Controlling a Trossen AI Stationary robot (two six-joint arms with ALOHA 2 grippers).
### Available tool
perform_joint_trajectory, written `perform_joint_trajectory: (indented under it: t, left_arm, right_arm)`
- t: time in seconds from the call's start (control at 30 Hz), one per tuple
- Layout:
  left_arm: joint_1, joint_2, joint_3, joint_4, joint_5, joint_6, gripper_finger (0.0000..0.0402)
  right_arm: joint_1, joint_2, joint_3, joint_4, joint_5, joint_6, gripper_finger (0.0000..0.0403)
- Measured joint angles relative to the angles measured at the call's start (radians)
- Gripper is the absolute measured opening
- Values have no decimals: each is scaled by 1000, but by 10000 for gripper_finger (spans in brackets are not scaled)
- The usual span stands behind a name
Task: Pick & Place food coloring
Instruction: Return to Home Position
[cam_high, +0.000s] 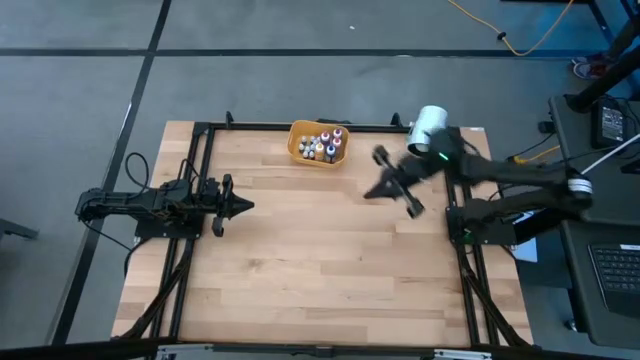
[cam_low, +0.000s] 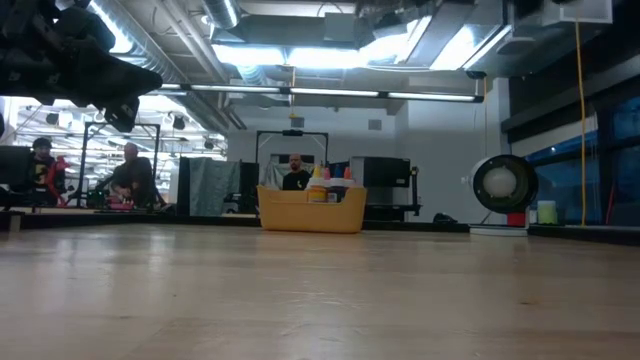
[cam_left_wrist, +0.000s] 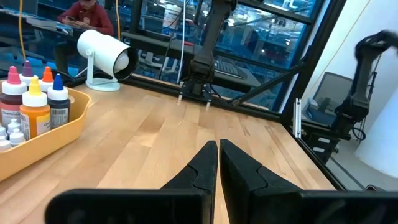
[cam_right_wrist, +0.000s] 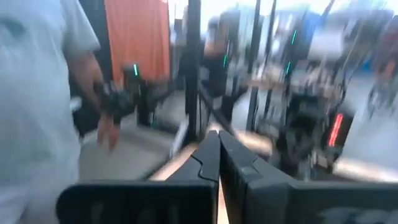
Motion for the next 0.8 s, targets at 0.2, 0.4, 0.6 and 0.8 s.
perform_joint_trajectory:
  t: [0.2, 0.4, 0.6, 0.8]
  left_arm:
    - [0, 0, 0, 0, 0, 0, 15]
    - [0, 0, 0, 1, -1, 0, 15]
    - [0, 0, 0, 1, -1, 0, 15]
    - [0, 0, 0, 1, -1, 0, 15]
  right_arm:
    - [88, -349, -407, 336, 189, 80, 5]
    - [61, -710, -660, 367, 233, 115, 3]
    - [105, -939, -756, 346, 211, 50, 2]
    - [181, -1026, -800, 177, 198, -47, 2]
